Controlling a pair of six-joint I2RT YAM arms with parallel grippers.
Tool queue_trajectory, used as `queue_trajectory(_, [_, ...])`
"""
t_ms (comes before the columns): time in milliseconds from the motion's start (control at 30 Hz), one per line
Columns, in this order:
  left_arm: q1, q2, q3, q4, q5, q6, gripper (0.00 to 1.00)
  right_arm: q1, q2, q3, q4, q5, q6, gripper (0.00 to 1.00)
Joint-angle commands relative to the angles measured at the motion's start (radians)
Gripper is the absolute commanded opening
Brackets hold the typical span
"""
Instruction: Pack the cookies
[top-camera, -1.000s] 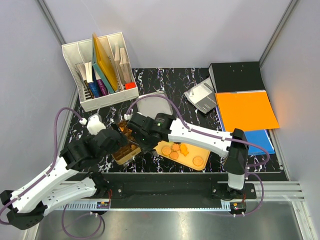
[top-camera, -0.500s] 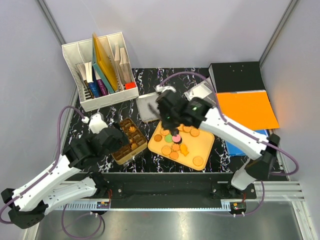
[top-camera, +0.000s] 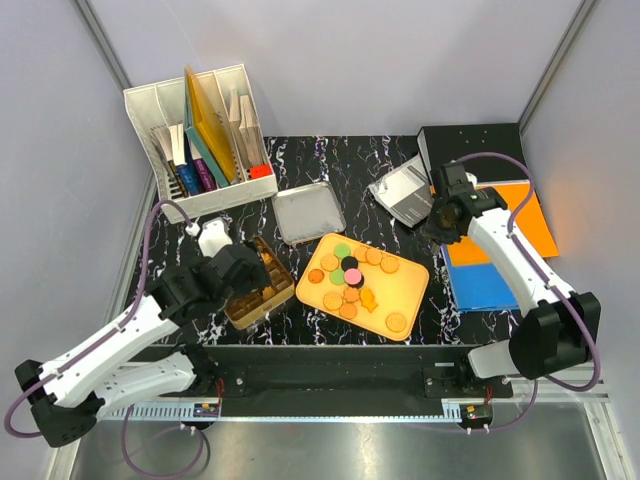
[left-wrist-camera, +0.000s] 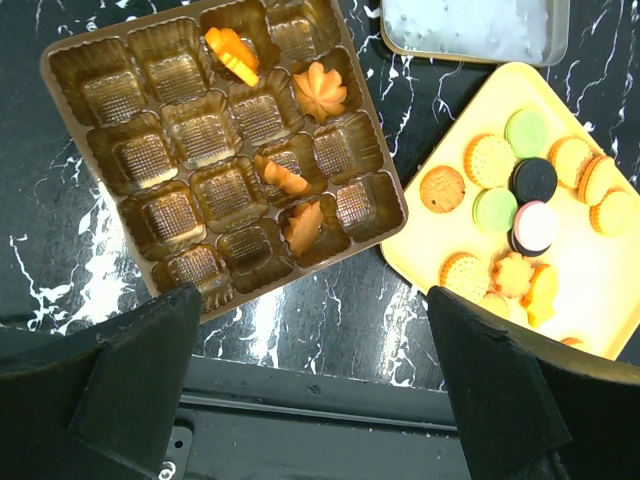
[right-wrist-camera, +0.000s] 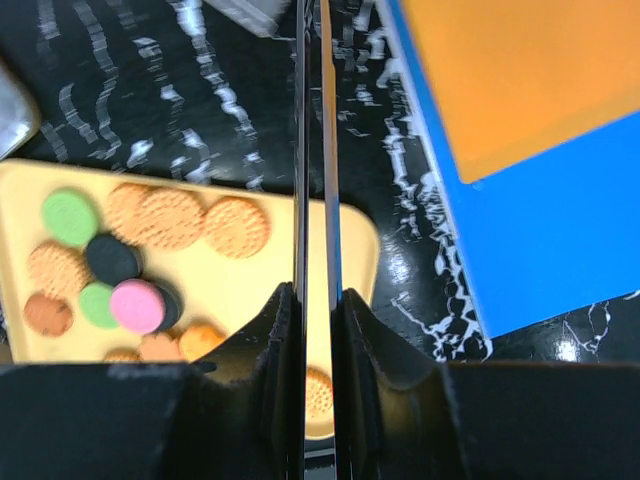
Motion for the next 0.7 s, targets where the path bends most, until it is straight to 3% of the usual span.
queue_trajectory(0, [0.014,0.037,0.059,0.059,0.037,0.062,0.99,-0.087,0.011,-0.078,0.097,-0.123,0.035,0.11])
queue_trajectory(367, [0.037,0.022,0.041,0.065,0.073,0.101,0.99,-0.129,0.06,-0.115,0.221,-0.203,0.031,0.1])
queue_trajectory(667, [0.045,0.003,0.042,0.053,0.079,0.105,0.99,-0.129,0.187,0.078,0.295,-0.252,0.015,0.06])
